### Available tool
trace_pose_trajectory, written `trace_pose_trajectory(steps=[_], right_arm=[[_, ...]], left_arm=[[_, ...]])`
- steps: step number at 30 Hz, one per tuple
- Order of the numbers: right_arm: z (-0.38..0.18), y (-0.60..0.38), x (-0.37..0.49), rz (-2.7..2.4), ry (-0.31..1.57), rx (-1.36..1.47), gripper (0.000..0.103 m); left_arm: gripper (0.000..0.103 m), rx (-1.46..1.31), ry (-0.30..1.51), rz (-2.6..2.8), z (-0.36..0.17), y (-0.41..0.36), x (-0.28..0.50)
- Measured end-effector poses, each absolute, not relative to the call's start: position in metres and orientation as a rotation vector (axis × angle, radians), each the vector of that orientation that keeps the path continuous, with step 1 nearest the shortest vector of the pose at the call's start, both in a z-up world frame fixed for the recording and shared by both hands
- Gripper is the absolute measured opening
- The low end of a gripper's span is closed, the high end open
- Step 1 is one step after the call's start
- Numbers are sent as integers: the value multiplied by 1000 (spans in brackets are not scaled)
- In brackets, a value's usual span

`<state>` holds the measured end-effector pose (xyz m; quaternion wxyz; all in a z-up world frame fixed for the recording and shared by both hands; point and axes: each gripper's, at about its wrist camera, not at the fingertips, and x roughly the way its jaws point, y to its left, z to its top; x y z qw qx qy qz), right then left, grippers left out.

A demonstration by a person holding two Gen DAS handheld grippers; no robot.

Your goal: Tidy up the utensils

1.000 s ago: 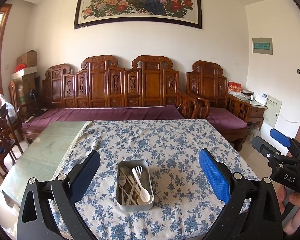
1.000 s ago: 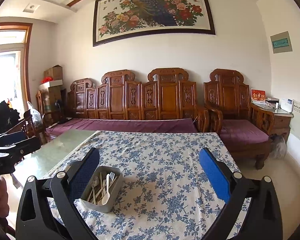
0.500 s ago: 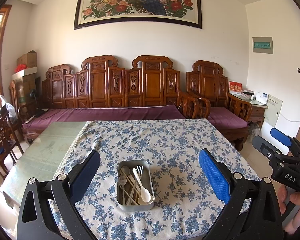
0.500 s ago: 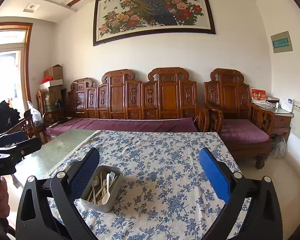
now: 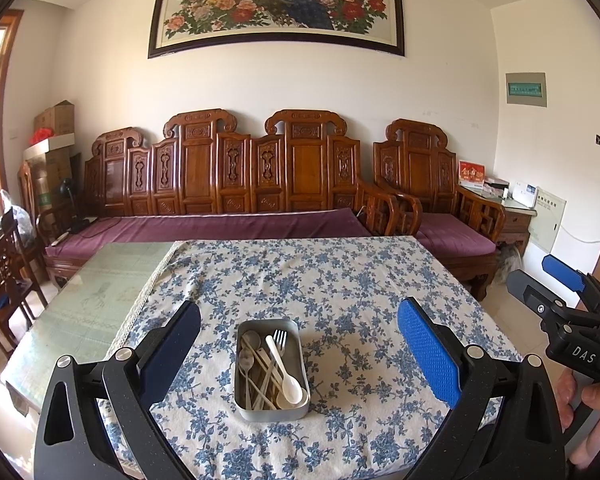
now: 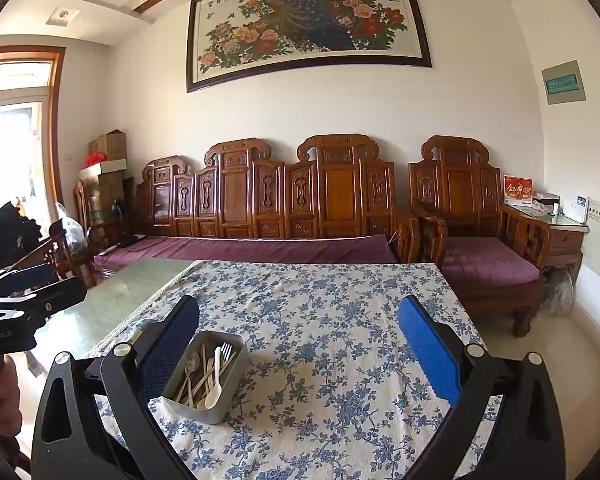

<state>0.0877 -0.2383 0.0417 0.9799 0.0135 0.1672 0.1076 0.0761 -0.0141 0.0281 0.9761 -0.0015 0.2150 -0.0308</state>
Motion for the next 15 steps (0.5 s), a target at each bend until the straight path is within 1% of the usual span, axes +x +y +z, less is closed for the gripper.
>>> trace_pose_trajectory(steps=[15], right_arm=[[43, -237, 89, 218, 338, 28, 100]], left_arm=[[95, -1, 431, -59, 26, -14, 76]])
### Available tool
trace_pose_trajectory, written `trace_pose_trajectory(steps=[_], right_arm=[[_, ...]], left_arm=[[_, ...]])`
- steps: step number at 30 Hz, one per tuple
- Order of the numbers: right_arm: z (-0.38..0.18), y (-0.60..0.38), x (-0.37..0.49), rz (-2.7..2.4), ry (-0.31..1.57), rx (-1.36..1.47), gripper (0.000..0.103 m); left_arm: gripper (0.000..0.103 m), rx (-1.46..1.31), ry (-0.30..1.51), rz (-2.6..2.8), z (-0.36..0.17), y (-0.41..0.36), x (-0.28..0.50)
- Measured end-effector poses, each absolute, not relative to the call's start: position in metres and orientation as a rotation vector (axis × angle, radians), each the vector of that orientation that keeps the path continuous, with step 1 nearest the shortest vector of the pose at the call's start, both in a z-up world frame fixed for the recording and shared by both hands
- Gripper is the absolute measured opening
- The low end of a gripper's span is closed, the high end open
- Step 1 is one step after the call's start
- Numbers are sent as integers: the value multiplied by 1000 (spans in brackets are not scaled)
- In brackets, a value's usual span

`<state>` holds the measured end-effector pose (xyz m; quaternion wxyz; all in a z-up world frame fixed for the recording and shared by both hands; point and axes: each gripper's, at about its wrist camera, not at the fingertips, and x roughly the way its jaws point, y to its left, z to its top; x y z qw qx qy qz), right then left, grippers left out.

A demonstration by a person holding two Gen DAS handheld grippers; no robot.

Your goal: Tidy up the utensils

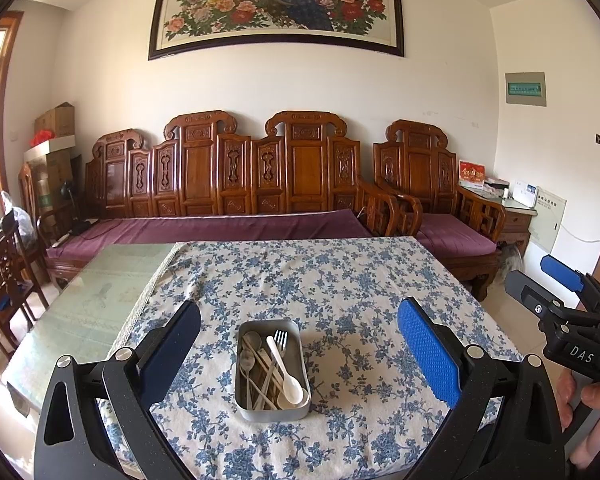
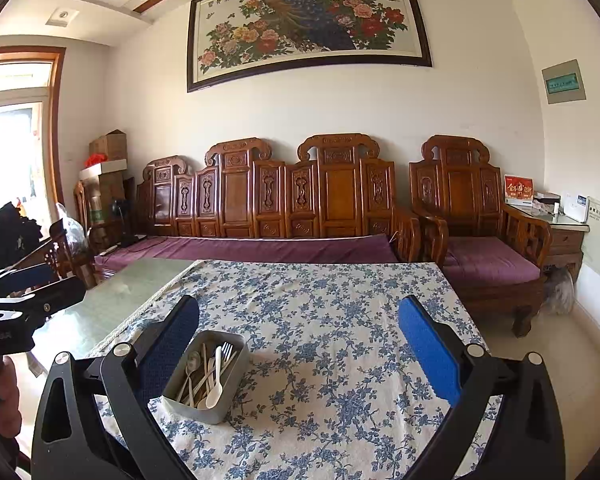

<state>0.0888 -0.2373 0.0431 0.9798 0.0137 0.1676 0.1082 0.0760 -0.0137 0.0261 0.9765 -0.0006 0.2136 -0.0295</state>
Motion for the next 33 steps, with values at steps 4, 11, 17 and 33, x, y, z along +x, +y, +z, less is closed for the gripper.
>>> trace_pose_trajectory(steps=[4, 11, 17, 33], right_arm=[[43, -237, 89, 218, 337, 29, 100], [43, -237, 89, 218, 337, 30, 100], [43, -237, 89, 217, 336, 29, 100], [43, -236, 89, 220, 337, 30, 100]], left_arm=[[95, 0, 430, -60, 27, -14, 76], [95, -2, 429, -63, 26, -14, 76], [95, -3, 426, -64, 25, -15, 74], [95, -2, 432, -64, 24, -17, 75]])
